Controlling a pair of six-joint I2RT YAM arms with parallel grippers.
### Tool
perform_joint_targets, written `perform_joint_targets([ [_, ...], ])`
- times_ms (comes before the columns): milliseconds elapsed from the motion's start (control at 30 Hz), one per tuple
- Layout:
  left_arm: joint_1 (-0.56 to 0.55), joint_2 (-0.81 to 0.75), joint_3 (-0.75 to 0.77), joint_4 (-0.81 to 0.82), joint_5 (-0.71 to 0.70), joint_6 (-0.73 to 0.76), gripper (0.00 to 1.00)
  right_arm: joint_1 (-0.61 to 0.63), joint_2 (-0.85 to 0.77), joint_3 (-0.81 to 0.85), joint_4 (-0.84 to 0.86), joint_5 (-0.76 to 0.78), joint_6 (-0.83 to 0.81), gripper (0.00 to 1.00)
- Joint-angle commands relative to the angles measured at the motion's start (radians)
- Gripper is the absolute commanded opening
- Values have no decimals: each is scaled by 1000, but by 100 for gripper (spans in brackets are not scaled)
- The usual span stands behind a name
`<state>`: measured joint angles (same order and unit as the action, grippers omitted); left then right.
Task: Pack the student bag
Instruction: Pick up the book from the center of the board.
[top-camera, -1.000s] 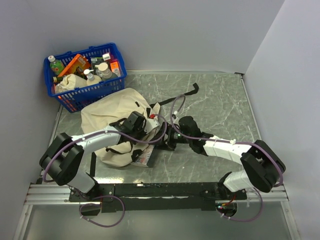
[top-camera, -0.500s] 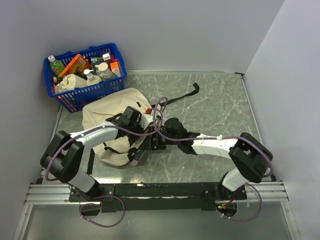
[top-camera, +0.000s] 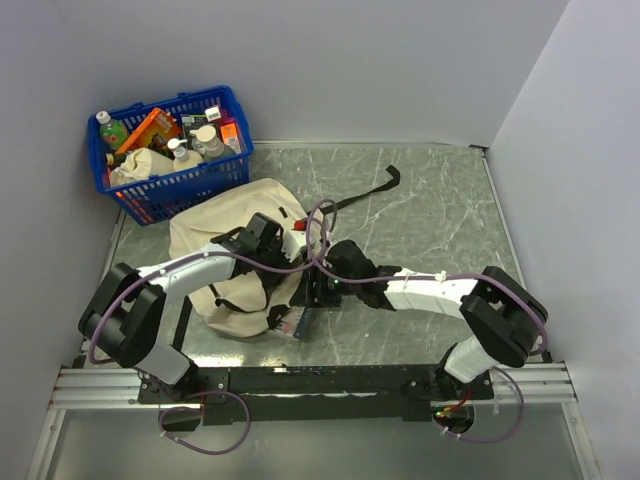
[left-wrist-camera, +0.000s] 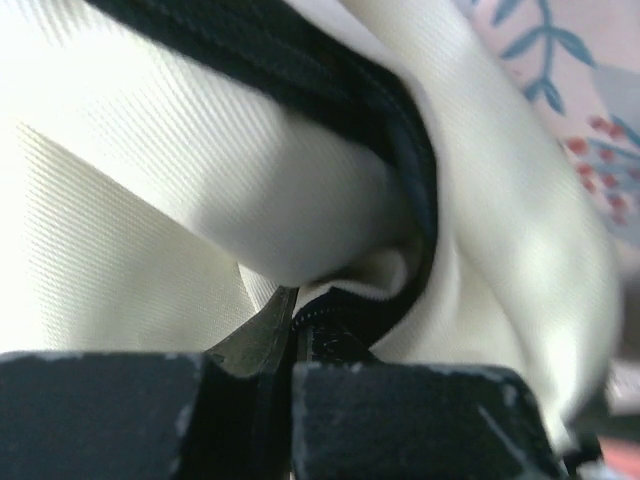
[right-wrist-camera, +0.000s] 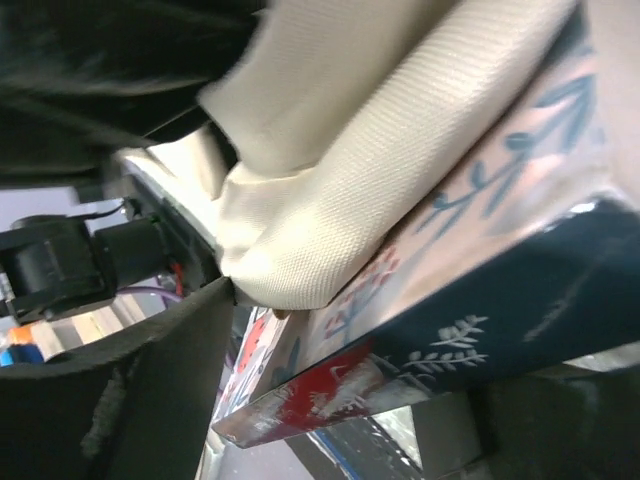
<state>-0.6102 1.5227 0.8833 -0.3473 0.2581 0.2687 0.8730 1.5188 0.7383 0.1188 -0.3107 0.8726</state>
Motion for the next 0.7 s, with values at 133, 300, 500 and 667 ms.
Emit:
perform_joint_targets([
  [133, -36, -107, 115, -234, 139, -17, 1, -2, -198, -88, -108, 130, -21, 45],
  [300, -37, -186, 232, -337, 47, 23, 1, -5, -400, -158, -270, 196, -41, 24],
  [500, -37, -239, 315, -398, -46, 53, 1, -5, -644, -162, -481, 254, -70, 19],
  [667, -37, -291, 336, -391, -74, 59, 1, -6, -845, -105, -628, 248, -70, 16],
])
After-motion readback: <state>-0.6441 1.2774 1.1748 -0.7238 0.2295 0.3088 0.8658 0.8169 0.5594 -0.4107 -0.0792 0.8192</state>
